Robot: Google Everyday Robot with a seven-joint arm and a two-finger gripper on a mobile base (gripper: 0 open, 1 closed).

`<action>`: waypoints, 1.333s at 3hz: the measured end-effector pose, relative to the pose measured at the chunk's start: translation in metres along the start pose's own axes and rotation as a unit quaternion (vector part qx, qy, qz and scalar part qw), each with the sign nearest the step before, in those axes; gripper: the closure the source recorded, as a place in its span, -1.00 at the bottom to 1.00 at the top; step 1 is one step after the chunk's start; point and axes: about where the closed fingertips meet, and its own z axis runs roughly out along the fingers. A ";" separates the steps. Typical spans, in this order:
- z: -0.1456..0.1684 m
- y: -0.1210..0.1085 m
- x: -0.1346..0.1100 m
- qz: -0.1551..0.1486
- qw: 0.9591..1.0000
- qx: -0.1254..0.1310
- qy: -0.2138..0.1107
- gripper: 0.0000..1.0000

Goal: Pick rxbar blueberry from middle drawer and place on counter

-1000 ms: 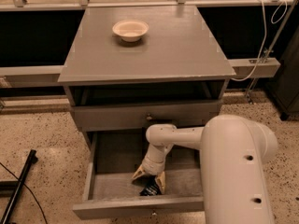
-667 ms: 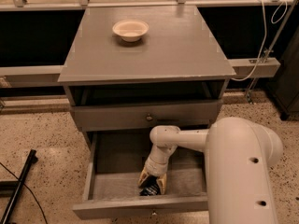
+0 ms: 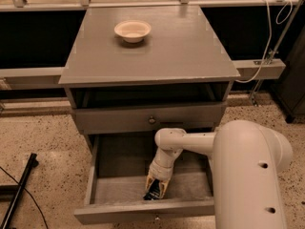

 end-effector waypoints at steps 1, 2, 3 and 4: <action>-0.019 -0.008 -0.009 -0.023 0.998 0.048 -0.015 1.00; -0.067 0.001 -0.030 -0.075 0.991 0.115 -0.012 1.00; -0.152 0.041 -0.070 -0.081 0.977 0.194 0.019 1.00; -0.223 0.083 -0.099 -0.050 0.967 0.243 0.058 1.00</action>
Offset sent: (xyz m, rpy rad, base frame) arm 0.0052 -0.0469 0.1646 0.4357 -0.2388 0.0310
